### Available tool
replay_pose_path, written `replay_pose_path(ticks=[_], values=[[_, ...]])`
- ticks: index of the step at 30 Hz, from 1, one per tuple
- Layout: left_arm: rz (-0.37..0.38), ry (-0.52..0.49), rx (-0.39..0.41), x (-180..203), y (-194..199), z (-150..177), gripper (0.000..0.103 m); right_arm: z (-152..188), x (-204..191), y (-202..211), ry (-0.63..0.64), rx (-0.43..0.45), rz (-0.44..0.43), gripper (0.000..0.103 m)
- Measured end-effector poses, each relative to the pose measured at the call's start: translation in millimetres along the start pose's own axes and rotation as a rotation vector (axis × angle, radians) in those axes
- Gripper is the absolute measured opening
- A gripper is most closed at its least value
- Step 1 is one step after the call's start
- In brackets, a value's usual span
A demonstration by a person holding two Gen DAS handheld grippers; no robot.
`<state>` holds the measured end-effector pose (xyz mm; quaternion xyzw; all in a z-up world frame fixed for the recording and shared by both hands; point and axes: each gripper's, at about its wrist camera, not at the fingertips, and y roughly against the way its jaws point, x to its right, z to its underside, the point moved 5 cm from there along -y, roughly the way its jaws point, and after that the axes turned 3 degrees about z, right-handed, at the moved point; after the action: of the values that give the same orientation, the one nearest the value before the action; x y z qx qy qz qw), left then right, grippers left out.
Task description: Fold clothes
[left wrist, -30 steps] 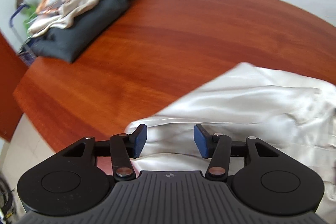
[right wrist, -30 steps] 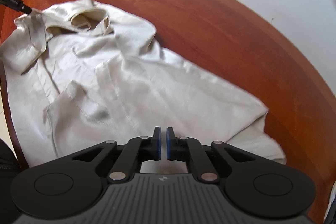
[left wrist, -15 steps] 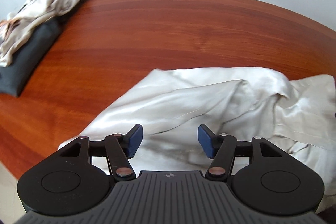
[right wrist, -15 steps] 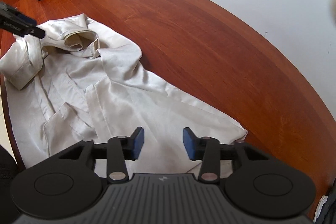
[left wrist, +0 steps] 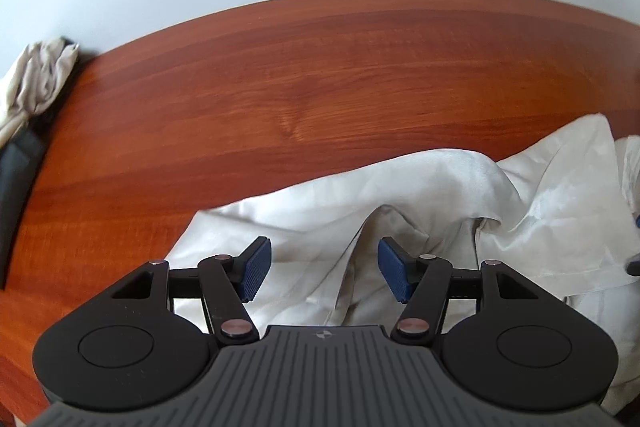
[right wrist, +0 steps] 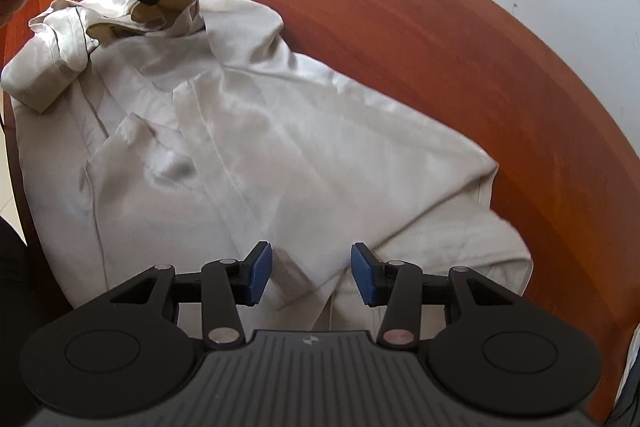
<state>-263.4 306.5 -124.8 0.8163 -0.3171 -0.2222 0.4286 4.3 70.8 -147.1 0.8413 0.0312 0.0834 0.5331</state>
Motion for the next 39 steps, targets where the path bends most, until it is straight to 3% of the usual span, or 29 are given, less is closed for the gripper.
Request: replay_pose_path(ticks=[3,4,5,10,17,25,28,31,34,39], values=[[-0.005,-0.02,-0.028,2.2,-13.8,0.1,0.029,5.5,-0.1,2.5,-0.015,-0.002,0.004,0.05],[-0.012,-0.025,-0.036,2.5,-16.7,0.6,0.012,5.8,0.7,2.7,-0.017,-0.002,0.004,0.05],[-0.02,-0.03,-0.043,2.8,-19.7,1.2,0.005,6.9,1.3,2.9,-0.021,-0.004,0.004,0.05],[-0.082,0.026,0.009,-16.5,-11.4,2.6,0.003,11.9,6.0,4.0,-0.042,-0.008,0.016,0.05],[-0.21,0.205,0.067,-87.1,20.8,14.7,0.002,13.1,11.5,3.1,-0.043,-0.008,0.027,0.051],[-0.352,0.377,0.054,-179.6,50.0,39.5,0.003,4.2,17.8,2.3,-0.042,0.001,0.032,0.051],[-0.37,0.424,0.037,-204.3,53.1,49.5,0.003,0.5,18.2,2.1,-0.028,0.002,0.034,0.051],[-0.384,0.471,0.012,-228.0,51.9,59.4,0.012,-1.9,17.8,1.6,-0.016,0.0,0.032,0.051],[-0.39,0.514,-0.01,-241.6,49.0,64.1,0.047,-3.8,16.3,1.4,-0.003,-0.002,0.028,0.052],[-0.381,0.497,-0.002,-233.8,52.3,66.3,0.052,-7.8,10.2,3.5,0.02,0.007,0.005,0.056]])
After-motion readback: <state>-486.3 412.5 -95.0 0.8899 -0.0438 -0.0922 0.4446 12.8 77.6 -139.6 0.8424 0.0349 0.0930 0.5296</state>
